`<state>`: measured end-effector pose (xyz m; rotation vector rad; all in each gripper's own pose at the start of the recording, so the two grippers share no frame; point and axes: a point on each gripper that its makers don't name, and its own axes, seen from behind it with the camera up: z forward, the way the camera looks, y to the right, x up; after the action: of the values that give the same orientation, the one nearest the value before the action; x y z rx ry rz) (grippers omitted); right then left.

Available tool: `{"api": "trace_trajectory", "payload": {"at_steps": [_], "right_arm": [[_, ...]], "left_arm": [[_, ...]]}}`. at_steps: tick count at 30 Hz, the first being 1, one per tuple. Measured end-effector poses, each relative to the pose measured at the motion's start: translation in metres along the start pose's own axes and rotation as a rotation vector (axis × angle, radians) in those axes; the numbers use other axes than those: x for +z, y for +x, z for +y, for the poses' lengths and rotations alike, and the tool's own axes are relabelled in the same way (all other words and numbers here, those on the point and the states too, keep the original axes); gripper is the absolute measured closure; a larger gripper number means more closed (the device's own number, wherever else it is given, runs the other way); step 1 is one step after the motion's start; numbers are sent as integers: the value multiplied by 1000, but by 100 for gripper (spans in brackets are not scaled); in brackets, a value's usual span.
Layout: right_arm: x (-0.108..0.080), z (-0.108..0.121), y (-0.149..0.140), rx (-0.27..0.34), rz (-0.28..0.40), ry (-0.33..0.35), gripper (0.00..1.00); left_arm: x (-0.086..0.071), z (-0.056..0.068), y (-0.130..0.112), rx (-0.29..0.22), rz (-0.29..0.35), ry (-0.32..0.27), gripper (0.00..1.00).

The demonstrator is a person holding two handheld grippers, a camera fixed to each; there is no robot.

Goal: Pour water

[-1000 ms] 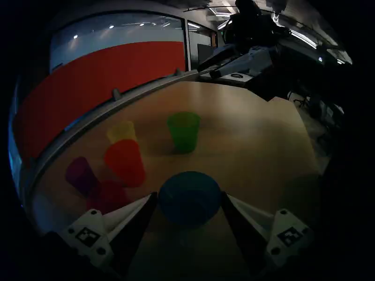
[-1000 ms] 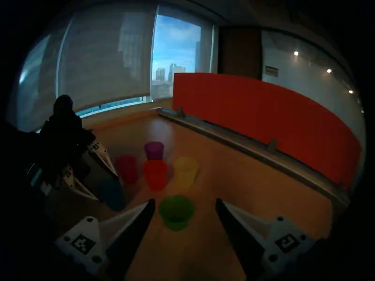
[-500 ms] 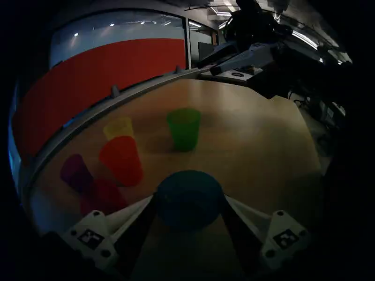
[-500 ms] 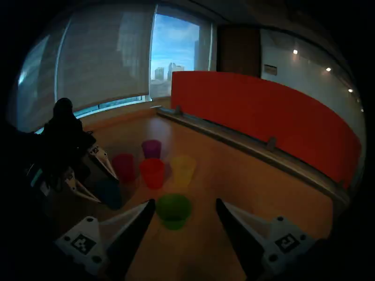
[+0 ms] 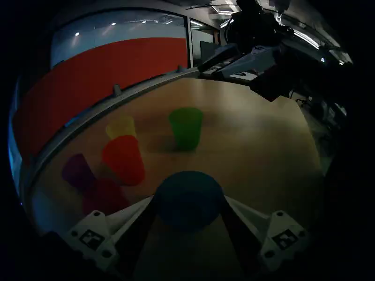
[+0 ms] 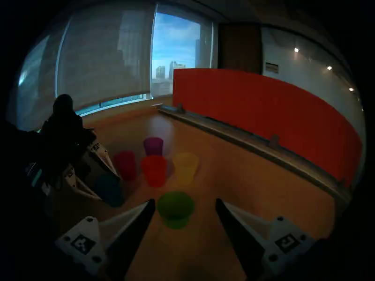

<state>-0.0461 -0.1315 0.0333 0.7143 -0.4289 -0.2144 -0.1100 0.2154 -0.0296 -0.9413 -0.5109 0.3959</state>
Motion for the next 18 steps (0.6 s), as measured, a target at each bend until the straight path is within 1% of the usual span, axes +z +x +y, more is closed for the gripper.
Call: {"api": "trace_trajectory", "payload": {"at_steps": [8, 14, 18], "right_arm": [[7, -5, -5, 0, -9, 9, 0], [12, -9, -8, -3, -15, 16, 0], [15, -11, -11, -4, -18, 16, 0]], "left_arm": [[-10, -4, 9, 2, 19, 16, 12], [-23, -8, 24, -1, 52, 27, 12], [-31, -11, 35, -14, 75, 33, 12]]}}
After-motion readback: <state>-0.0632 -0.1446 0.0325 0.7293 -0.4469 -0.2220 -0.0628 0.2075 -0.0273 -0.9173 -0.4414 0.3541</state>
